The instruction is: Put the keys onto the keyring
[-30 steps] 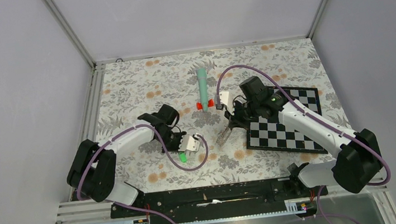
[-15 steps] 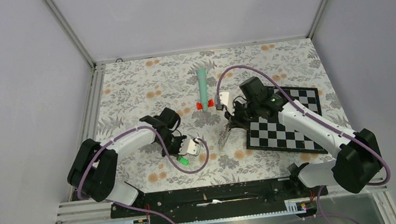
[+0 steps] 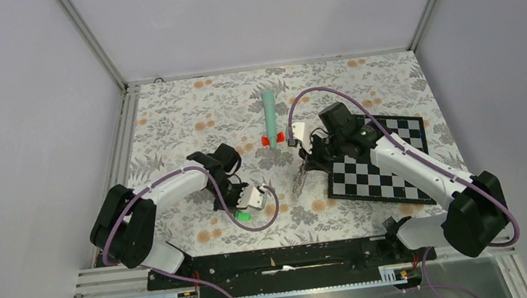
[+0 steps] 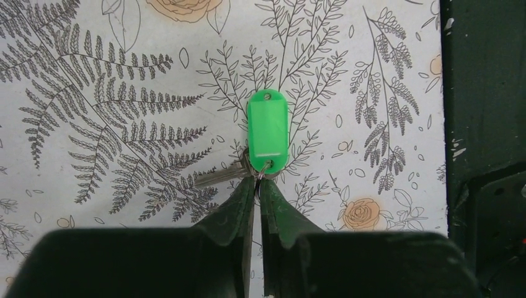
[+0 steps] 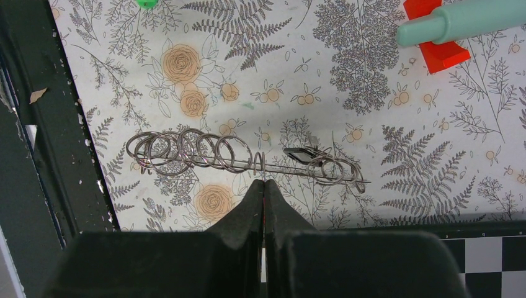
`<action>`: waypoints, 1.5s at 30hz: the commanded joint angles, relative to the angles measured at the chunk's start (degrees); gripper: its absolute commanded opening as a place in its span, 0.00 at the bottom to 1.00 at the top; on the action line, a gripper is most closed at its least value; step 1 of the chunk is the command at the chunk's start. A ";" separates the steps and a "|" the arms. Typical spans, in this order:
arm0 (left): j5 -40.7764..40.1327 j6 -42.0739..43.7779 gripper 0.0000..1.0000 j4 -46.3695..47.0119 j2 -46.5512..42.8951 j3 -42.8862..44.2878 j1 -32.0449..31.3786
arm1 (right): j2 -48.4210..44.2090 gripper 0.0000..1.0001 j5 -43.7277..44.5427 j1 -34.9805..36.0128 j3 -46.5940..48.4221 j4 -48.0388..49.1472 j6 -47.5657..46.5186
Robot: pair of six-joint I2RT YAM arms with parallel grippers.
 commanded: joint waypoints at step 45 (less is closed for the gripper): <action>-2.33 -3.81 0.31 2.52 -1.42 -1.88 -2.08 | -1.11 0.00 -0.99 -0.52 -0.28 1.61 0.54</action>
